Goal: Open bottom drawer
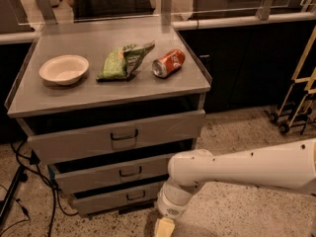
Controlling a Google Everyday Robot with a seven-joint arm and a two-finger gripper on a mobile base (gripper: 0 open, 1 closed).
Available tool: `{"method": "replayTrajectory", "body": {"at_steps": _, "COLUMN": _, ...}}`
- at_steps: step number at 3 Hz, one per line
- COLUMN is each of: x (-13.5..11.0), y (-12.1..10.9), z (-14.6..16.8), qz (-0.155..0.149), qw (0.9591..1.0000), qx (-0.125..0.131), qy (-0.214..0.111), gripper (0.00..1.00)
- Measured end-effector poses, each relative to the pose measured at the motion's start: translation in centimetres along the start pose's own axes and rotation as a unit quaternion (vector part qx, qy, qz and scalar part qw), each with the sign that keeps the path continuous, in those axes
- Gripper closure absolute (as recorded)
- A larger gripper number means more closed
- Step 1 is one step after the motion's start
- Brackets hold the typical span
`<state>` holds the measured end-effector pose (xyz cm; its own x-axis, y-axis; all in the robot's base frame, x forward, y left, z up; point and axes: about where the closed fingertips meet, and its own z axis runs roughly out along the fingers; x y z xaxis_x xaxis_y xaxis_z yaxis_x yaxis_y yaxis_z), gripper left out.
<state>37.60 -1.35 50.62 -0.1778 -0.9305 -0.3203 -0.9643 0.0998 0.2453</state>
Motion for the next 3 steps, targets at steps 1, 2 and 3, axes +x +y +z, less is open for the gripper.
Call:
{"method": "replayTrajectory", "body": {"at_steps": 1, "x": -0.4, "y": -2.2, "z": 3.2, "qz": 0.008, "qw": 0.9996, "qx": -0.008, "qy": -0.026, "gripper": 0.0}}
{"method": "replayTrajectory", "body": {"at_steps": 2, "x": -1.1, "y": -3.5, "z": 6.3, "qz": 0.015, "qw": 0.9985, "qx": -0.026, "qy": -0.046, "gripper": 0.0}}
{"method": "replayTrajectory", "body": {"at_steps": 3, "x": -0.9, "y": -3.4, "z": 6.9, "qz": 0.018, "qw": 0.9982, "qx": -0.032, "qy": -0.047, "gripper": 0.0}}
